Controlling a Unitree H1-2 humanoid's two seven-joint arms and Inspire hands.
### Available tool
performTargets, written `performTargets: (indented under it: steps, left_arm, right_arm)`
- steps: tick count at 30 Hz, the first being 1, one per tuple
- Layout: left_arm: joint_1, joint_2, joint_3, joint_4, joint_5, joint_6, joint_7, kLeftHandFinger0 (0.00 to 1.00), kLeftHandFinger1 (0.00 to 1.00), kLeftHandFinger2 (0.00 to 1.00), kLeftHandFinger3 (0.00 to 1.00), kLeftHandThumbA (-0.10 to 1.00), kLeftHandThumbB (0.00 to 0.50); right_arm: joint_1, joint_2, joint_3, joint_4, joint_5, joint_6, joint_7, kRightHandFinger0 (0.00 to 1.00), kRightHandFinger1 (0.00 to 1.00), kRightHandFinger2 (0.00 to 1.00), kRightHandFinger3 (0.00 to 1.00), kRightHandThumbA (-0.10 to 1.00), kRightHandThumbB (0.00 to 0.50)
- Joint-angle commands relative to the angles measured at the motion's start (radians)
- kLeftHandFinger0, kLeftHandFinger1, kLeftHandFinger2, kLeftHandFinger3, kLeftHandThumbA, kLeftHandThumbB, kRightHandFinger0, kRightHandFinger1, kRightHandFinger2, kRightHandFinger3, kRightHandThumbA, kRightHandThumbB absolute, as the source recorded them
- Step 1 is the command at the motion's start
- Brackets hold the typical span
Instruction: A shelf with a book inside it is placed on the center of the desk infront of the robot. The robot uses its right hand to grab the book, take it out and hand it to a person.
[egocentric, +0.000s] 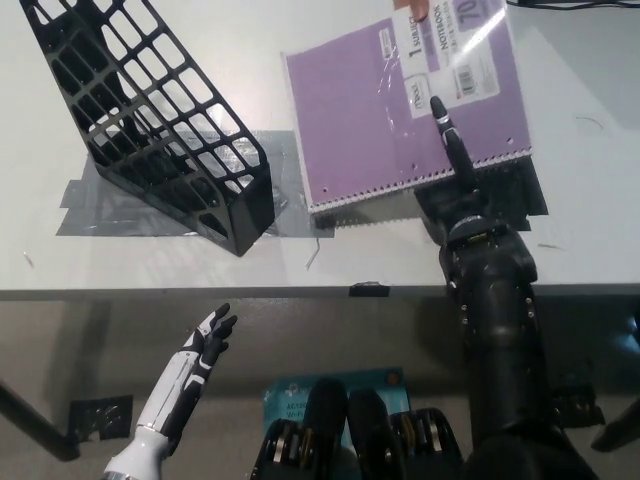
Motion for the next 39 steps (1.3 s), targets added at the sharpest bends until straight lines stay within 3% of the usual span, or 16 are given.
performTargets:
  steps: [1,2,3,6,14,20,25,31,37,39]
  left_arm:
    - [-0.011,0.018,0.005,-0.028,0.006,-0.012,-0.008,1.0,1.0,1.0,1.0,1.0,0.21]
    - [-0.013,0.018,0.006,-0.028,0.004,-0.009,-0.008,1.0,1.0,1.0,1.0,1.0,0.211]
    - [-0.015,0.018,0.005,-0.023,0.005,-0.02,-0.008,1.0,1.0,1.0,1.0,1.0,0.202]
    - [-0.018,0.019,0.004,-0.018,0.007,-0.027,-0.007,1.0,1.0,1.0,1.0,1.0,0.208]
    - [-0.022,0.021,0.006,-0.019,0.002,-0.032,-0.009,1.0,1.0,0.99,1.0,1.0,0.185]
    - [-0.018,0.009,0.018,-0.01,-0.045,-0.025,-0.017,1.0,1.0,1.0,1.0,1.0,0.249]
    - [-0.008,0.013,0.016,-0.012,-0.035,-0.035,-0.013,1.0,1.0,1.0,1.0,1.0,0.241]
    - [-0.002,0.013,0.017,-0.01,-0.031,-0.03,-0.01,1.0,1.0,1.0,1.0,1.0,0.246]
    - [-0.002,0.012,0.019,0.0,-0.039,-0.036,-0.013,1.0,1.0,1.0,1.0,1.0,0.249]
    - [0.003,0.01,0.021,0.001,-0.046,-0.036,-0.012,1.0,1.0,1.0,1.0,1.0,0.247]
  right_arm:
    - [0.041,0.023,0.043,-0.129,0.105,0.034,0.254,1.0,1.0,1.0,1.0,1.0,0.473]
    - [0.052,0.02,0.06,-0.165,0.108,0.043,0.283,1.0,1.0,1.0,1.0,1.0,0.446]
    - [0.07,0.014,0.083,-0.225,0.115,0.058,0.321,1.0,1.0,1.0,1.0,1.0,0.493]
    - [0.102,0.005,0.119,-0.338,0.146,0.083,0.377,1.0,1.0,1.0,1.0,1.0,0.5]
    - [0.234,-0.016,0.258,-0.918,0.206,0.165,0.309,1.0,1.0,1.0,1.0,0.98,0.5]
    - [0.398,-0.089,0.357,-1.233,0.135,0.148,0.33,1.0,1.0,1.0,1.0,1.0,0.5]
    - [0.586,-0.152,0.428,-1.394,0.08,0.129,0.378,1.0,1.0,1.0,1.0,1.0,0.5]
    - [0.794,-0.185,0.526,-1.316,-0.076,0.019,0.462,1.0,1.0,1.0,1.0,1.0,0.5]
    - [0.894,-0.182,0.578,-1.182,-0.095,-0.036,0.441,1.0,1.0,1.0,1.0,1.0,0.496]
    - [0.917,-0.185,0.595,-1.111,-0.106,-0.072,0.447,1.0,1.0,1.0,1.0,1.0,0.443]
